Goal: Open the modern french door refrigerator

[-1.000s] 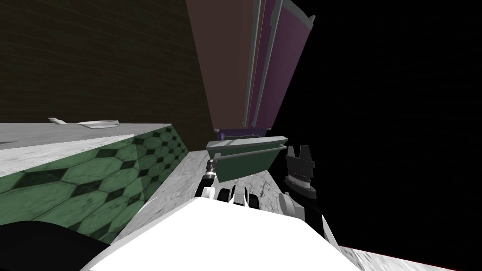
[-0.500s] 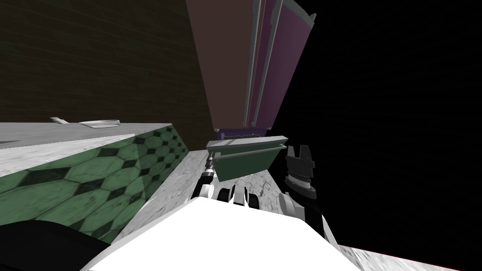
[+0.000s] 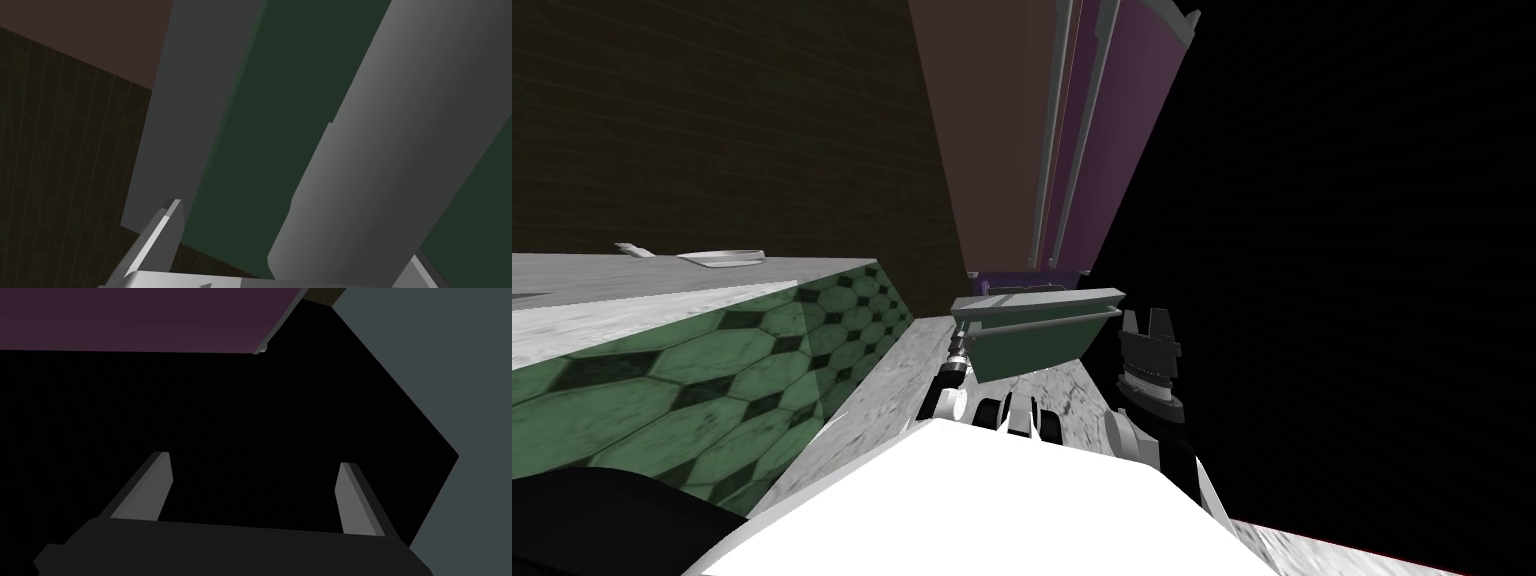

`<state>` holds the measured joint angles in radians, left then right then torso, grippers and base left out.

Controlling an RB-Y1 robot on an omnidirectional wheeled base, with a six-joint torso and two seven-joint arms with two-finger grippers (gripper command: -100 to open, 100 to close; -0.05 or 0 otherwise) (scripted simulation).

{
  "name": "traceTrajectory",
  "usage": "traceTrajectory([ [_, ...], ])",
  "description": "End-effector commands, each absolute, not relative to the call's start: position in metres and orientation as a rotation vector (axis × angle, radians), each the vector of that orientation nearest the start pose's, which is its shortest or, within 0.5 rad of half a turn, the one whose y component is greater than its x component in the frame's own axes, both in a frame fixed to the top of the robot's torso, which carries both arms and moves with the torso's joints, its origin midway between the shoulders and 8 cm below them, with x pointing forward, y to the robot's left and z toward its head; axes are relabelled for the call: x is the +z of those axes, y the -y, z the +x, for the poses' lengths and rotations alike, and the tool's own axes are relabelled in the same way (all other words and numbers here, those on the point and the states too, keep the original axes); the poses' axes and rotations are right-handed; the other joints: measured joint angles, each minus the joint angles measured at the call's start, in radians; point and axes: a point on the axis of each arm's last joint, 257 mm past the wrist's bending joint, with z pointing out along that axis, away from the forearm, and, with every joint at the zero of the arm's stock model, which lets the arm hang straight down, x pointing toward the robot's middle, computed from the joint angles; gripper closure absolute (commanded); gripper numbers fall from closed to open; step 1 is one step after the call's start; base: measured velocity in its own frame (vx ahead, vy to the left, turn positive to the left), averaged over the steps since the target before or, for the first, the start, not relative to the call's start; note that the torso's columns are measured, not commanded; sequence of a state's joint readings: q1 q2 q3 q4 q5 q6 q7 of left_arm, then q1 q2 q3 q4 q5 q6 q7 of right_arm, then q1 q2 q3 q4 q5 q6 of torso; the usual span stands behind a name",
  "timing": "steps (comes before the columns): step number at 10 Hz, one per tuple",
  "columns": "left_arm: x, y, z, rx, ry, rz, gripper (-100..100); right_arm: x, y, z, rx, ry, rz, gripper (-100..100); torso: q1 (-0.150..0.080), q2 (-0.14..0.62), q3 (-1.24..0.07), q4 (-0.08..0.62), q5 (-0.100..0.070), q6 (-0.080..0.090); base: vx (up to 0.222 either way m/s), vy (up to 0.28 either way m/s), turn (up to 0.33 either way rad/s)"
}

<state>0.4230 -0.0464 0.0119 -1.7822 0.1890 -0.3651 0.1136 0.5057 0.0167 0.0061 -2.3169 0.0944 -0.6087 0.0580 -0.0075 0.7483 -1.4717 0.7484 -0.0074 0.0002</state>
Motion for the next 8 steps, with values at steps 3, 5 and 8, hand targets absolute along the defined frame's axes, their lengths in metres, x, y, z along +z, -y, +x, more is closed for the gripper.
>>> traceTrajectory([
  [3, -0.22, -0.307, 0.411, -1.338, -0.763, -1.359, 0, 0.057, 0.261, 0.318, 1.223, -0.57, 0.476, 0, 0.001, 0.001, 0.001, -0.001, 0.001, -0.001, 0.002, -0.001, -0.001],
  [5, -0.227, -0.307, 0.409, -1.328, -0.773, -1.375, 0, 0.057, 0.261, 0.318, 1.223, -0.57, 0.476, 0, 0.005, -0.005, -0.002, -0.006, 0.004, -0.001, 0.0, 0.0, 0.0],
  [8, -0.232, -0.307, 0.408, -1.322, -0.78, -1.385, 0, 0.057, 0.261, 0.318, 1.223, -0.57, 0.476, 0, 0.007, -0.009, -0.004, -0.009, 0.006, 0.0, 0.0, 0.0, 0.0],
])
